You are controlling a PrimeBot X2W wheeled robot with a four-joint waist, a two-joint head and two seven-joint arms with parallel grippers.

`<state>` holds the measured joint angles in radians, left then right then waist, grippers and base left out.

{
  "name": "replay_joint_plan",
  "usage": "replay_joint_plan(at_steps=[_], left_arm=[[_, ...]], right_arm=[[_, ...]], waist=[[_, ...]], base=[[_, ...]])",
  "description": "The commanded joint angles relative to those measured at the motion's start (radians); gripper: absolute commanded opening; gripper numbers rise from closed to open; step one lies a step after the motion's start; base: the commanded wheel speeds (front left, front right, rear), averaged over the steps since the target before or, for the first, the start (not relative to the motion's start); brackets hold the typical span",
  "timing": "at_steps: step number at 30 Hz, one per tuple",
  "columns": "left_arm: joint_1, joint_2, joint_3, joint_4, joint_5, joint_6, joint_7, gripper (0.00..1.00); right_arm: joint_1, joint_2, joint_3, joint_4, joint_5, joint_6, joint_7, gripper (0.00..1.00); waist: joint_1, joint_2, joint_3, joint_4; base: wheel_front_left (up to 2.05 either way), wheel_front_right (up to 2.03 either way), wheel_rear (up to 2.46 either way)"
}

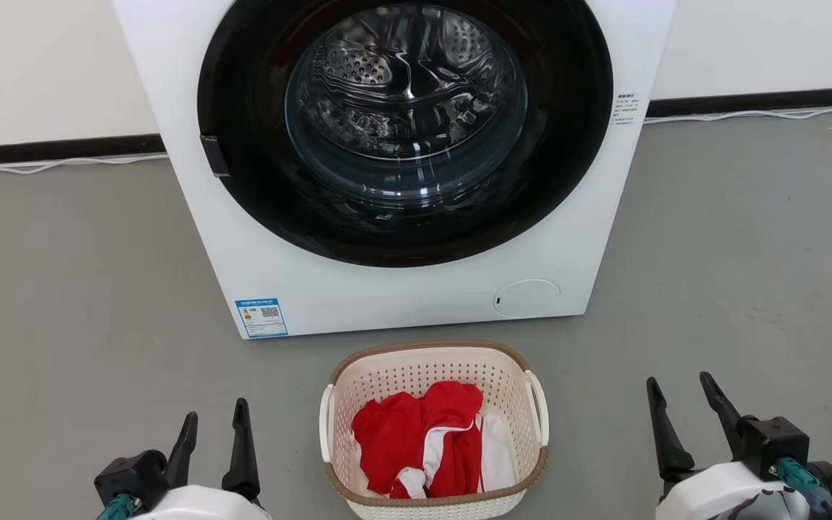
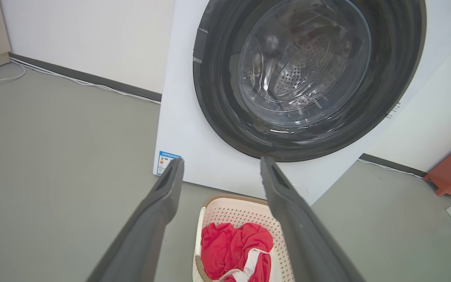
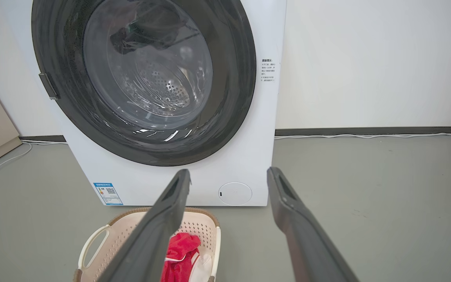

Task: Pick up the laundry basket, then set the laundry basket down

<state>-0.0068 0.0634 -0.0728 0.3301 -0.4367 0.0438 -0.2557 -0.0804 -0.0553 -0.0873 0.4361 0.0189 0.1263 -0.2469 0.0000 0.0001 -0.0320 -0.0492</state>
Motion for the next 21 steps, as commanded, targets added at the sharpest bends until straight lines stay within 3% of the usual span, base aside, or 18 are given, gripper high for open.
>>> replay_joint_plan(at_steps=[1, 11, 12, 21], left_arm=[[-0.025, 0.009, 0.032, -0.027, 0.010, 0.006, -0.006, 1.00], [-0.021, 0.015, 0.035, -0.032, 0.009, 0.005, -0.006, 1.00], [0.002, 0.005, 0.004, -0.006, 0.003, 0.002, 0.000, 0.00], [0.003, -0.001, 0.017, 0.018, -0.060, -0.009, 0.024, 0.00]], right_arm=[[-0.005, -0.003, 0.024, -0.027, -0.008, 0.004, -0.005, 1.00], [-0.005, 0.001, 0.027, -0.023, -0.007, 0.004, -0.006, 1.00], [0.017, 0.003, 0.001, 0.001, 0.000, 0.000, 0.000, 0.00], [0.014, 0.006, -0.013, 0.024, 0.081, 0.000, 0.030, 0.00]], waist=[[0.0000, -0.0001, -0.001, 0.001], [0.0000, -0.0001, -0.004, -0.002], [0.0000, -0.0001, -0.004, -0.002], [0.0022, -0.0001, -0.004, 0.001]], base=[[0.00, 0.00, 0.00], [0.00, 0.00, 0.00], [0.00, 0.00, 0.00], [0.00, 0.00, 0.00]])
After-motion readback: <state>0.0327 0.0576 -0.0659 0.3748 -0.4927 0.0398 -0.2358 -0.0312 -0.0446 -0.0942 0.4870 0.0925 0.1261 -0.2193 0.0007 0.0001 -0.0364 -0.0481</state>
